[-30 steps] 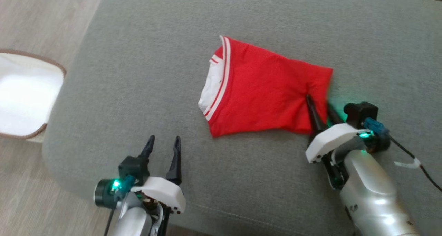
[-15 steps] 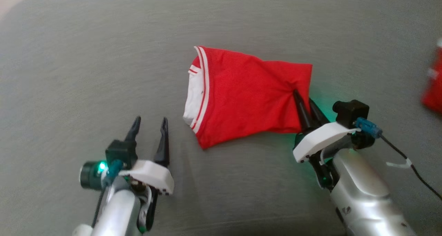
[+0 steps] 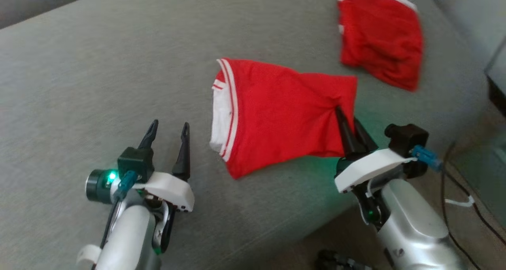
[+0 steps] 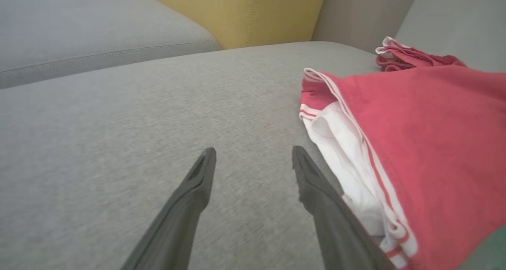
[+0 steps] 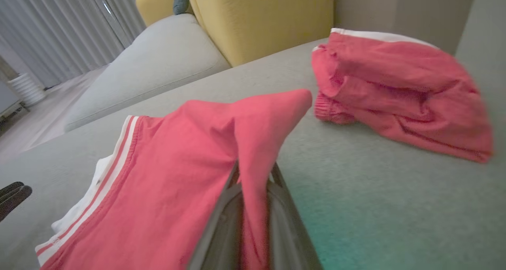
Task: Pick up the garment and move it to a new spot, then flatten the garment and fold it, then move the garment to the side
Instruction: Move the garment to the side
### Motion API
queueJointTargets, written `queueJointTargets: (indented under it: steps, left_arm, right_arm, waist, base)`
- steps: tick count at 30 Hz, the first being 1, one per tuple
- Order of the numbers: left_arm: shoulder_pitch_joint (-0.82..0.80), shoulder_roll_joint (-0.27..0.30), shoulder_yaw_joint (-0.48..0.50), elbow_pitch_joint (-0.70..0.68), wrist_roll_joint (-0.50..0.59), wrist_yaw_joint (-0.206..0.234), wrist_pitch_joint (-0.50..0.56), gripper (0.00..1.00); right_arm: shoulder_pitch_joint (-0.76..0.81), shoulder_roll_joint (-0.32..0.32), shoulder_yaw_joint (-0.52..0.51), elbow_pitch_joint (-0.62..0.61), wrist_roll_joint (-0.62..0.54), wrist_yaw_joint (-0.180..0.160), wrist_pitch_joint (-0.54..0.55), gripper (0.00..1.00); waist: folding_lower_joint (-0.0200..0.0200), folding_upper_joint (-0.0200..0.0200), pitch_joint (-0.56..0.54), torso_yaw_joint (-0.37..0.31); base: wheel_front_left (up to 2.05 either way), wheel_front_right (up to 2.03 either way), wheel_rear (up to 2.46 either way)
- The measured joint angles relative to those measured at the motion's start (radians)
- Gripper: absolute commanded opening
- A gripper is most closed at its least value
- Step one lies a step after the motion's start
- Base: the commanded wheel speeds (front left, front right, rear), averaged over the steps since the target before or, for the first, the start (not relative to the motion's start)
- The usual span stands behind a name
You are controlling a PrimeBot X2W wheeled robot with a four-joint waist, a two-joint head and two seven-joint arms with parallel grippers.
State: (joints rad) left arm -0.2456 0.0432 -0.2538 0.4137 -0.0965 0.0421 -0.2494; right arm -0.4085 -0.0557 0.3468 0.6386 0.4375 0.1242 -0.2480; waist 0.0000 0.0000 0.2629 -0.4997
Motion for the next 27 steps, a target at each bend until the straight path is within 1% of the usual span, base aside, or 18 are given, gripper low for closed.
queueJointTargets:
  steps: [3, 6, 9, 11, 13, 17, 23, 27]
  left_arm:
    - [-0.008, 0.0, -0.001, 0.003, 0.005, -0.007, 0.0, 1.0]
    - [-0.006, 0.0, 0.003, 0.007, 0.01, -0.007, 0.0, 1.0]
    - [-0.005, 0.0, 0.006, 0.007, 0.017, -0.008, 0.0, 1.0]
    - [-0.005, 0.001, 0.006, 0.007, 0.017, -0.008, 0.0, 1.0]
    - [-0.005, 0.001, 0.004, 0.007, 0.017, -0.008, 0.0, 1.0]
    - [-0.005, 0.001, 0.0, 0.006, 0.016, -0.008, 0.0, 1.0]
    - [-0.005, 0.0, 0.003, 0.001, 0.02, -0.009, -0.002, 1.0]
    - [-0.006, 0.0, 0.003, -0.002, 0.025, -0.016, -0.007, 1.0]
  right_arm:
    - [-0.003, 0.0, -0.019, -0.012, -0.032, 0.0, 0.0, 0.0]
    - [-0.034, 0.002, -0.039, -0.004, -0.095, 0.0, 0.0, 0.0]
    - [-0.107, 0.005, -0.111, 0.035, -0.188, 0.0, 0.0, 0.0]
    - [-0.164, -0.004, -0.167, 0.067, -0.243, 0.0, 0.0, 0.0]
    - [-0.217, -0.03, -0.208, 0.094, -0.294, 0.0, 0.001, 0.0]
    - [-0.312, -0.106, -0.271, 0.142, -0.384, 0.0, 0.02, 0.0]
    - [-0.44, -0.202, -0.323, 0.188, -0.514, 0.0, 0.054, 0.0]
    - [-0.485, -0.237, -0.34, 0.212, -0.569, 0.0, 0.061, 0.0]
  waist:
    - [0.0, 0.0, 0.019, -0.035]
    - [0.0002, 0.0, 0.036, -0.043]
    - [0.0, 0.0, 0.042, -0.025]
    - [0.0, 0.0, 0.045, -0.007]
    - [0.0, 0.0, 0.049, 0.012]
    - [0.0, 0.0, 0.06, 0.041]
    - [0.0, 0.0, 0.079, 0.065]
    - [0.0, 0.0, 0.086, 0.074]
  base:
    - [0.0, 0.0, 0.0]
    - [0.0, 0.0, 0.0]
    - [0.0, 0.0, 0.0]
    - [0.0, 0.0, 0.0]
    - [0.0, 0.0, 0.0]
    - [0.0, 0.0, 0.0]
    - [0.0, 0.0, 0.0]
    - [0.0, 0.0, 0.0]
